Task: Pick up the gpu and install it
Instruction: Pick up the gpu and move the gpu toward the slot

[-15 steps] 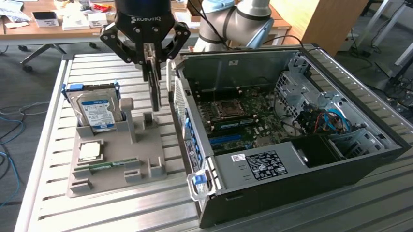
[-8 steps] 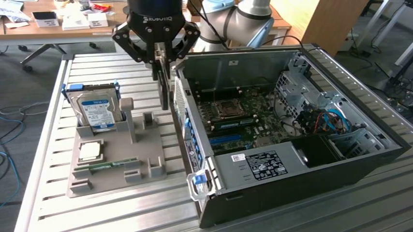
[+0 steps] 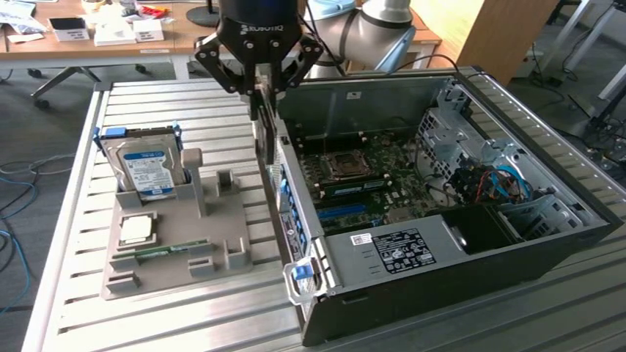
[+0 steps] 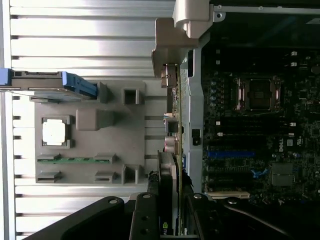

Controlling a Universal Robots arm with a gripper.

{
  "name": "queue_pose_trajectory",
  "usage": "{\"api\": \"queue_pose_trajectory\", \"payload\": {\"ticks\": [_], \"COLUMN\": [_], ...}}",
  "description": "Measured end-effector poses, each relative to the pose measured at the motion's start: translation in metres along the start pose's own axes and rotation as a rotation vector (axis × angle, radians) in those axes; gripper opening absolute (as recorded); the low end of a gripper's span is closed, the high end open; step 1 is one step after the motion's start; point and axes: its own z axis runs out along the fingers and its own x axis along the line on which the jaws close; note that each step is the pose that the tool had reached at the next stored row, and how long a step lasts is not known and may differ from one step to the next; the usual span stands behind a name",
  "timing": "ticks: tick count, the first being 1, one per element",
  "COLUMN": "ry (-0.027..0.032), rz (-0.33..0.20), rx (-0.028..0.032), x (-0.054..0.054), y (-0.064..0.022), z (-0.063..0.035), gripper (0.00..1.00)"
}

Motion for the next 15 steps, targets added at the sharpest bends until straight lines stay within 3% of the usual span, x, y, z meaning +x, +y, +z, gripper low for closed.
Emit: {"api": "queue_pose_trajectory", "payload": {"ticks": [15], "ry": [-0.0002], "rz": [0.000], "rx": [-0.0002], "x": [-0.046], "y": [0.0008], "z": [0.0011], "gripper": [0.27]}}
